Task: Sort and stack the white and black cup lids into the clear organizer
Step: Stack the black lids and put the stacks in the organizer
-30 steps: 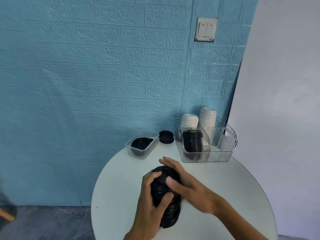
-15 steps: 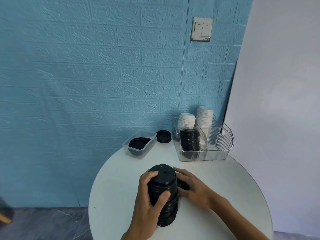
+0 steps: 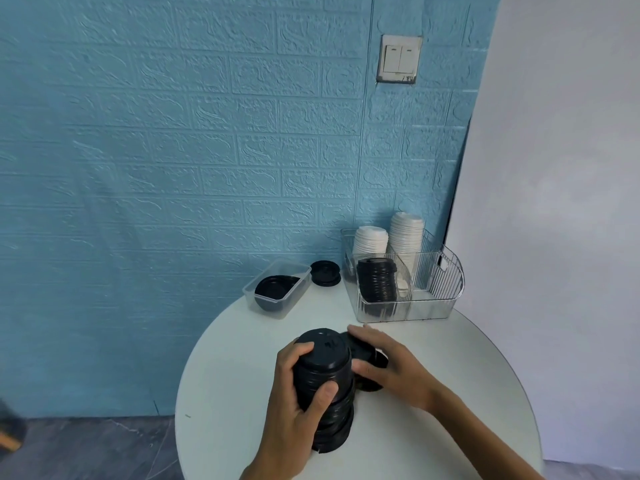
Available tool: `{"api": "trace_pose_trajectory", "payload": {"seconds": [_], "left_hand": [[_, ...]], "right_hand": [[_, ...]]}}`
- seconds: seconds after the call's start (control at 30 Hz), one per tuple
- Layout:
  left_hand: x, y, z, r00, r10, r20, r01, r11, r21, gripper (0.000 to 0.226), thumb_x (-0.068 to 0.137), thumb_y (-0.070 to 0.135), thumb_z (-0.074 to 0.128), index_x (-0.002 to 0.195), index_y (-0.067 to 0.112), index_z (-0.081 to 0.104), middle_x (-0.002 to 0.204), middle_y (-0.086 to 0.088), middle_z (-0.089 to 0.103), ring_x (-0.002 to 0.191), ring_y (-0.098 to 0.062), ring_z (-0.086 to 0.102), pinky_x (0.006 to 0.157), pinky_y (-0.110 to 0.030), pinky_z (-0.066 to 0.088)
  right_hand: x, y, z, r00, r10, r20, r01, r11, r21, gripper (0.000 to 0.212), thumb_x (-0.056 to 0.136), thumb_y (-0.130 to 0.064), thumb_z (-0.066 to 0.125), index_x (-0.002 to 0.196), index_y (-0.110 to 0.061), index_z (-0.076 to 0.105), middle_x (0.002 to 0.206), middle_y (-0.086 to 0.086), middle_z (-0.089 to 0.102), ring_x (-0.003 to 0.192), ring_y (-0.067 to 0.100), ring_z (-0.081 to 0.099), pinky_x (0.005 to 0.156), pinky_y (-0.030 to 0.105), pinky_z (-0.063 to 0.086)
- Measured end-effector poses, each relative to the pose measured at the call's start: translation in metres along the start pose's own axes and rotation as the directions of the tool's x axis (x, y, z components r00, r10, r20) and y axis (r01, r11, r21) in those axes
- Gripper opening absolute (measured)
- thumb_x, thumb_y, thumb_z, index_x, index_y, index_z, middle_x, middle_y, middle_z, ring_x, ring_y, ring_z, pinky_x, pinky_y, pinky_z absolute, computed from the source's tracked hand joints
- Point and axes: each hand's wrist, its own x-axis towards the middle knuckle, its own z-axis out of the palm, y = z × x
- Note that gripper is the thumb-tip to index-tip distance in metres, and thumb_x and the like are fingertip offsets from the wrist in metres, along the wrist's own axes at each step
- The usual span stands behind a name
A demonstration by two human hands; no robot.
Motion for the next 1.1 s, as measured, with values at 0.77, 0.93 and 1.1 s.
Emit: {"api": "trace_pose_trajectory", "payload": {"seconds": [0.77,0.93,1.1], "left_hand": [[0.002,0.004,-0.002,0.995,-0.097,-0.012,0.096,0.994,-0.043,0.088,0.074,0.077,0.073,0.144,0.072,0.022,0.143,0.032,0.052,0.133,0.001,0.054,0.099,-0.008,0.044],[0.002,0.002,-0.004,1.0,-0.018,0.008,0.018,0.999,0.034,0.059,0.081,0.06,0.07,0.134,0.061,0.045,0.139,0.021,0.055,0.132,-0.013,0.056,0.1,-0.014,0.045],[0.002,0.003,-0.004,1.0,-0.004,0.012,0.004,1.0,0.018,0.055,0.082,0.051,0.07,0.132,0.053,0.049,0.136,0.012,0.058,0.129,-0.021,0.057,0.102,-0.018,0.044]], "right_hand": [[-0.005,-0.08,0.009,0.984,-0.178,-0.024,0.18,0.965,0.191,0.043,0.086,-0.049,0.075,0.126,-0.036,0.068,0.123,-0.016,0.063,0.121,0.01,0.06,0.099,0.027,0.052],[-0.006,-0.074,0.005,0.987,-0.145,0.074,0.124,0.962,0.243,0.058,0.083,-0.052,0.078,0.135,-0.039,0.055,0.129,-0.014,0.065,0.121,0.011,0.062,0.102,0.034,0.053],[-0.003,-0.039,-0.007,0.998,-0.035,-0.059,0.039,0.997,0.064,0.043,0.098,-0.051,0.054,0.14,-0.041,0.053,0.146,-0.027,0.049,0.138,-0.008,0.039,0.12,0.034,0.032]]}}
